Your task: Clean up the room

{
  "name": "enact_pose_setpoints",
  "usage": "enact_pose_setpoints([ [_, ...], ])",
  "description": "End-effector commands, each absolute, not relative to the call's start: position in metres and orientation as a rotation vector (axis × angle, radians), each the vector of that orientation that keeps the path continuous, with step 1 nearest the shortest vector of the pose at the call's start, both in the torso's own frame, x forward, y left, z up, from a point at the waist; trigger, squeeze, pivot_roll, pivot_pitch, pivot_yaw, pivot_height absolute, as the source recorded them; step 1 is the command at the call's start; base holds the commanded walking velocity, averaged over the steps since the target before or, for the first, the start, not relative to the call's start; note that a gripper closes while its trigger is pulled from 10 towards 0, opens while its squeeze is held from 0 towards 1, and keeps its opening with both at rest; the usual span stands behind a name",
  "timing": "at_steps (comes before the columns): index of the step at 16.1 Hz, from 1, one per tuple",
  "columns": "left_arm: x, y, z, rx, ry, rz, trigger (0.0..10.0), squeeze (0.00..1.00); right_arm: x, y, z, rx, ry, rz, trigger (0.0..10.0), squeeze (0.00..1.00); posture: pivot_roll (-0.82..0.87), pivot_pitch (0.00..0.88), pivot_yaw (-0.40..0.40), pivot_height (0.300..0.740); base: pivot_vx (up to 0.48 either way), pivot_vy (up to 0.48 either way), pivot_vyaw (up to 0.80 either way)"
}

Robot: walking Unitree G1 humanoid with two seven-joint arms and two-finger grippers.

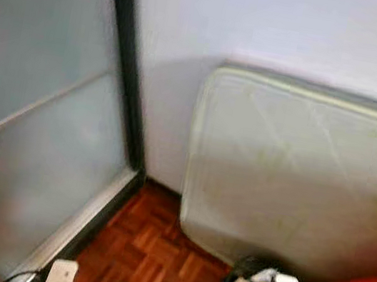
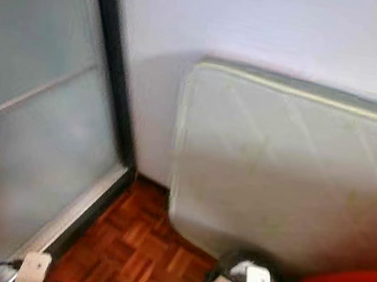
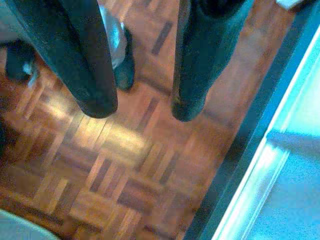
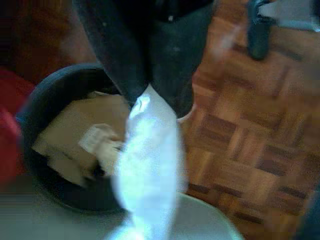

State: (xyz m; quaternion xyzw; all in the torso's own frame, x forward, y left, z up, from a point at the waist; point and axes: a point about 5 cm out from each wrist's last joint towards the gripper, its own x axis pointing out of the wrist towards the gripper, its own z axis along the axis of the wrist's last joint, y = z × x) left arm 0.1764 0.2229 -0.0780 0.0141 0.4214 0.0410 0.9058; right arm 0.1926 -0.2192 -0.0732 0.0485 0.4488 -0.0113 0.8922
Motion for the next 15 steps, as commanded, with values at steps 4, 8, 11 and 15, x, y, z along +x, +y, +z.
enact_pose_setpoints([
  [4,0.1712,0.2202,-0.0812,0.015,0.889,0.086,10.0,0.00,0.1890,-0.2258,-0.0739,0.135,0.940,-0.075,10.0,0.00,-0.01,0.002,0.010,0.740,0.251,0.000,-0.20],
  [8,0.1700,0.2197,-0.0821,0.018,0.899,0.088,10.0,0.00,0.1893,-0.2264,-0.0736,0.130,0.943,-0.067,10.0,0.00,-0.01,0.003,0.004,0.740,0.127,0.000,-0.78],
  [11,0.1701,0.2194,-0.0821,0.010,0.894,0.094,10.0,0.00,0.1902,-0.2263,-0.0731,0.115,0.950,-0.047,10.0,0.00,0.00,0.004,-0.002,0.740,0.000,0.000,-0.76],
  [15,0.1717,0.2176,-0.0816,0.000,0.883,0.102,10.0,0.00,0.1929,-0.2271,-0.0713,0.092,0.933,-0.039,10.0,0.00,0.00,0.006,-0.002,0.740,0.000,0.000,-0.38],
])
